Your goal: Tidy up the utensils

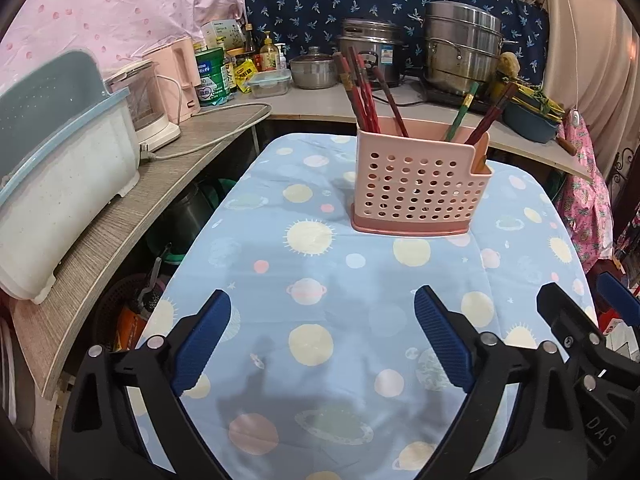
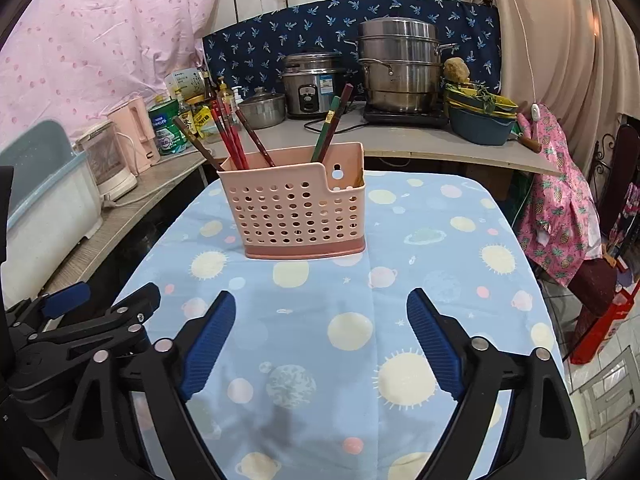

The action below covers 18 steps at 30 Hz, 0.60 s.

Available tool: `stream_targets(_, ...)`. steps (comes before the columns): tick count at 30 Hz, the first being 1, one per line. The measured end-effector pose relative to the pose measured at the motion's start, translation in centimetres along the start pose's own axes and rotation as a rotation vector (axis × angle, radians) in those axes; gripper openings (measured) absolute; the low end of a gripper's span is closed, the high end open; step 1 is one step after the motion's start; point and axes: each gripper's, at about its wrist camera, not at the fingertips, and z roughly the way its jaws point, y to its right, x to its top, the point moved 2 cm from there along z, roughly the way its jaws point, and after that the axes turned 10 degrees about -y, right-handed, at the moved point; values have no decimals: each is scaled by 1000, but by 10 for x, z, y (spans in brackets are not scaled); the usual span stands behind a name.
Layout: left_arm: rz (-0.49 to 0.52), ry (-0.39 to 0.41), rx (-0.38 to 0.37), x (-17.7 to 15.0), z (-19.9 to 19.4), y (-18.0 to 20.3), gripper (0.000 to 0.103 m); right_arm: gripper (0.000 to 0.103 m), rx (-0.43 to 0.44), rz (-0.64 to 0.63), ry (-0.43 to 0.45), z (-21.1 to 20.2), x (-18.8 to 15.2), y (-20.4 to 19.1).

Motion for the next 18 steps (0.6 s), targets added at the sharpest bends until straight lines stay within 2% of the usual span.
stream_targets(7, 5, -8, 10, 2, 8, 0, 95, 96, -32, -4, -9, 9, 2, 4)
stream_targets(18, 15, -15, 23, 7, 20, 6, 95, 96, -65, 12, -25, 22, 3, 10)
